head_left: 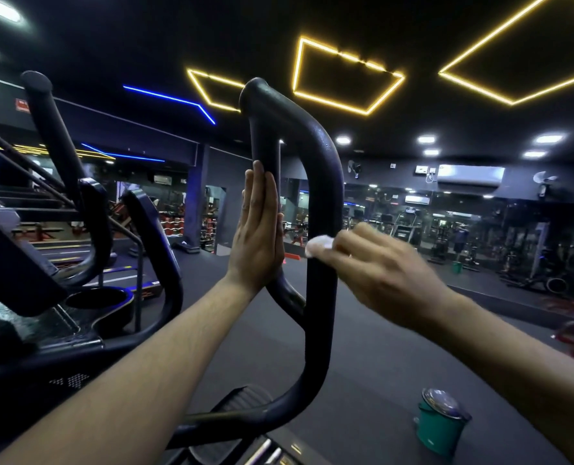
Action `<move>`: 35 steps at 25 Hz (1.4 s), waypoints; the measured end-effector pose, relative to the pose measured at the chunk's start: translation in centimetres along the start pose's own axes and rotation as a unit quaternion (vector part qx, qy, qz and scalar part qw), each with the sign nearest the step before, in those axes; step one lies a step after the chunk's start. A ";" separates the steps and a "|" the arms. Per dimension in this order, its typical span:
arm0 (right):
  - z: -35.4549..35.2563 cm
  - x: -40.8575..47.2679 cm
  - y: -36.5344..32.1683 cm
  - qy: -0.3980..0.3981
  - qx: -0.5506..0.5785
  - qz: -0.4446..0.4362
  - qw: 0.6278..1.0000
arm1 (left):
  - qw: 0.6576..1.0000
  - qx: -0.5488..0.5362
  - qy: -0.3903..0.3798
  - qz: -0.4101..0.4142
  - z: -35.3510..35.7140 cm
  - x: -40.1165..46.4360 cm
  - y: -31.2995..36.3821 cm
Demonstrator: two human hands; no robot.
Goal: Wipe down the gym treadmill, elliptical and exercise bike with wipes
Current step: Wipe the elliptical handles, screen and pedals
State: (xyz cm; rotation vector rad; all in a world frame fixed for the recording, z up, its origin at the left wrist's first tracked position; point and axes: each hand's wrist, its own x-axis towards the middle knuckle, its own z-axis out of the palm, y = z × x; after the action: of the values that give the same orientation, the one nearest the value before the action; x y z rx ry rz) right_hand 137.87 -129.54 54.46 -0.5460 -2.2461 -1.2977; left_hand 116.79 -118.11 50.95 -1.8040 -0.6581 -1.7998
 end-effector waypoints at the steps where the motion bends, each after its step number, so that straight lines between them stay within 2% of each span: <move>1: -0.8 0.5 0.9 0.051 0.013 0.027 0.998 | 1.000 -0.003 0.003 -0.002 0.1 0.0 0.0; 3: -1.4 1.8 2.2 0.121 0.035 0.059 0.990 | 1.000 -0.004 0.008 -0.004 0.2 -0.1 0.2; 9: 3.9 0.5 0.8 0.144 0.093 0.059 0.984 | 1.000 -0.008 -0.007 0.005 -0.1 -0.3 0.2; 13: 7.2 -4.1 -2.0 0.115 0.116 0.029 0.986 | 1.000 -0.012 0.001 0.011 0.3 -0.5 0.1; 17: 10.1 -8.4 -4.9 0.066 0.150 0.053 0.985 | 1.000 -0.016 0.004 0.012 0.3 -0.5 0.1; 21: 9.5 -9.1 -5.3 0.024 0.156 0.030 0.987 | 1.000 -0.016 0.005 0.014 0.3 -0.4 0.3; 26: 3.4 -1.3 -0.9 0.136 0.048 0.035 0.989 | 1.000 -0.011 -0.001 0.016 0.1 -0.5 0.1; 29: 2.4 1.8 0.3 0.082 -0.018 0.056 0.995 | 1.000 -0.004 -0.010 0.016 -0.1 -0.6 0.1; 35: 6.3 -4.8 -5.6 -0.029 0.026 0.021 0.999 | 0.999 -0.002 -0.004 0.041 0.1 -0.6 -0.3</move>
State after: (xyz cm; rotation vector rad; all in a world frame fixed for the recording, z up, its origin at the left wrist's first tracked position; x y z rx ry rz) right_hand 137.29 -127.07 45.05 -0.6159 -2.2950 -1.2143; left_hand 116.65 -117.76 50.33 -1.8143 -0.5765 -1.7421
